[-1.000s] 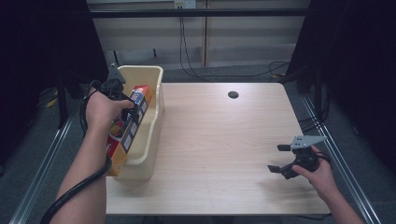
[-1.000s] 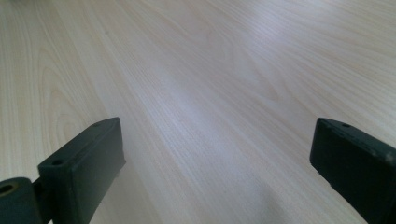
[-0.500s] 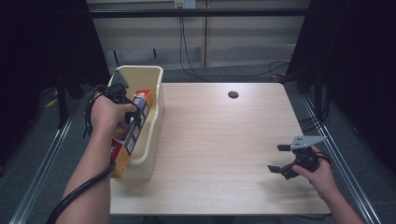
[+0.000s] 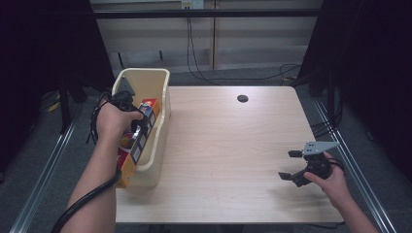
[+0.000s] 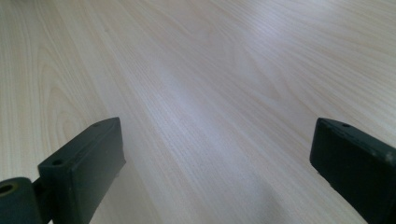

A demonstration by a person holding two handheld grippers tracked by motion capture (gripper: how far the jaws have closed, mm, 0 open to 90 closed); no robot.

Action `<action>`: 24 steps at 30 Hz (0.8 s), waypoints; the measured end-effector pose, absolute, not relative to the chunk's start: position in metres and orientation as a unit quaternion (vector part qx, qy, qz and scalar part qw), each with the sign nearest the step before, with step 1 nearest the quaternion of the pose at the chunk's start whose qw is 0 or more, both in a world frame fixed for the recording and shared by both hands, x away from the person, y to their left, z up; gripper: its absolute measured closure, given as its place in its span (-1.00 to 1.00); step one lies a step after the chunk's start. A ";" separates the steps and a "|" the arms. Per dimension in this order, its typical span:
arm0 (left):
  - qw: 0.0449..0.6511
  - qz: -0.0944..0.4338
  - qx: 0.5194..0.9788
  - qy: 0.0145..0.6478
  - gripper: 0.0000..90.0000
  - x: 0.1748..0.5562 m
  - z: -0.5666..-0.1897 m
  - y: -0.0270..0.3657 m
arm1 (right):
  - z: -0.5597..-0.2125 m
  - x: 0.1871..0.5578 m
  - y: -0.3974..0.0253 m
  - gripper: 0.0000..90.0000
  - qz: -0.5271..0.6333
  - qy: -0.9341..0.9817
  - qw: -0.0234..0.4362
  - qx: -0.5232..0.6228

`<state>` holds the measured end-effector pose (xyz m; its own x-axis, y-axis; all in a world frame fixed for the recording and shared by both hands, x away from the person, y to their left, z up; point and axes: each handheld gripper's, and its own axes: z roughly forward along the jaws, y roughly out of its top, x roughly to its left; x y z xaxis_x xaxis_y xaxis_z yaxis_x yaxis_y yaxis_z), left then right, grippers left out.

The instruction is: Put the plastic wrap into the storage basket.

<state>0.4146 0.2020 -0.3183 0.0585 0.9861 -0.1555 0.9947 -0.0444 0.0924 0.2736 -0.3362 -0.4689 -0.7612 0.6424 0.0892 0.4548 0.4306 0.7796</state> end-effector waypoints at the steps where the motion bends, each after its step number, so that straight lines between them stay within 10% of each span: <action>1: 0.088 -0.029 0.724 0.684 -0.11 0.415 -0.319 0.202 | -0.469 0.274 -0.336 -0.94 0.421 0.839 0.111 0.327; 24: 0.082 -0.044 0.723 0.685 -0.12 0.417 -0.329 0.202 | -0.469 0.274 -0.337 -0.94 0.420 0.839 0.113 0.327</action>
